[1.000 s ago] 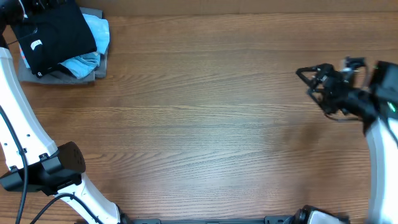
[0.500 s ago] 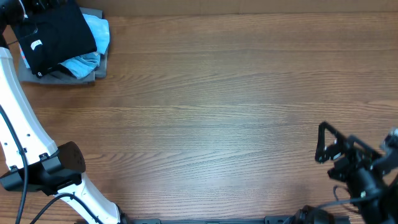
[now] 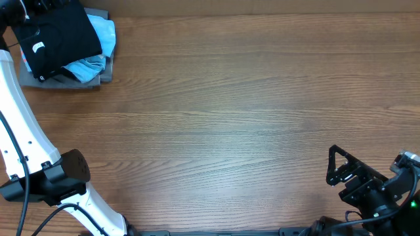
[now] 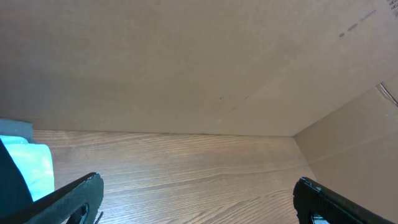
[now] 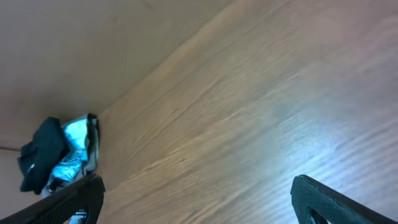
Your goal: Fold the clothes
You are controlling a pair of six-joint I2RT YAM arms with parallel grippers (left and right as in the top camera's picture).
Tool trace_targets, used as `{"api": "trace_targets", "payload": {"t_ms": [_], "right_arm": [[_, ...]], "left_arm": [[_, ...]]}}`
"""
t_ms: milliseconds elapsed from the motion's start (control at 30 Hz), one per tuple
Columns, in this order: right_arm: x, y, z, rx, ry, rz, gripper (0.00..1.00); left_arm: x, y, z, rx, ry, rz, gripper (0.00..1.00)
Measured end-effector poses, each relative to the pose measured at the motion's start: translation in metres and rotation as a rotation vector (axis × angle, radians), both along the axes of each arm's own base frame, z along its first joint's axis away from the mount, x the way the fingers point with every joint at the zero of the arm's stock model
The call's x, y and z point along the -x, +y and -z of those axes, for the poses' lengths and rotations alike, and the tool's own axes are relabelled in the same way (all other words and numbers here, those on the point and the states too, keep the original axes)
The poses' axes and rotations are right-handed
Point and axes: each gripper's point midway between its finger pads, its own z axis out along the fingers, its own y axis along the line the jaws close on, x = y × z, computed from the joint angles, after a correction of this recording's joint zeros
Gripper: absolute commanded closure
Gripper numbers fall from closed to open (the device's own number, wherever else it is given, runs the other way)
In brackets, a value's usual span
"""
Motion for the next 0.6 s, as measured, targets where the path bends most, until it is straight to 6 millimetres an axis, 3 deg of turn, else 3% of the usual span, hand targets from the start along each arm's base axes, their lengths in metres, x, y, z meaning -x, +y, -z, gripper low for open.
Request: {"api": "trace_targets", "payload": {"t_ms": [400, 600], "right_arm": [[-0.001, -0.011, 0.010, 0.030, 0.018, 0.051, 0.00], [-0.008, -0.014, 0.016, 0.081, -0.118, 0.051, 0.00]], "left_arm": [[0.000, 0.000, 0.000, 0.000, 0.000, 0.000, 0.00], [0.000, 0.000, 0.000, 0.000, -0.001, 0.000, 0.00]]}}
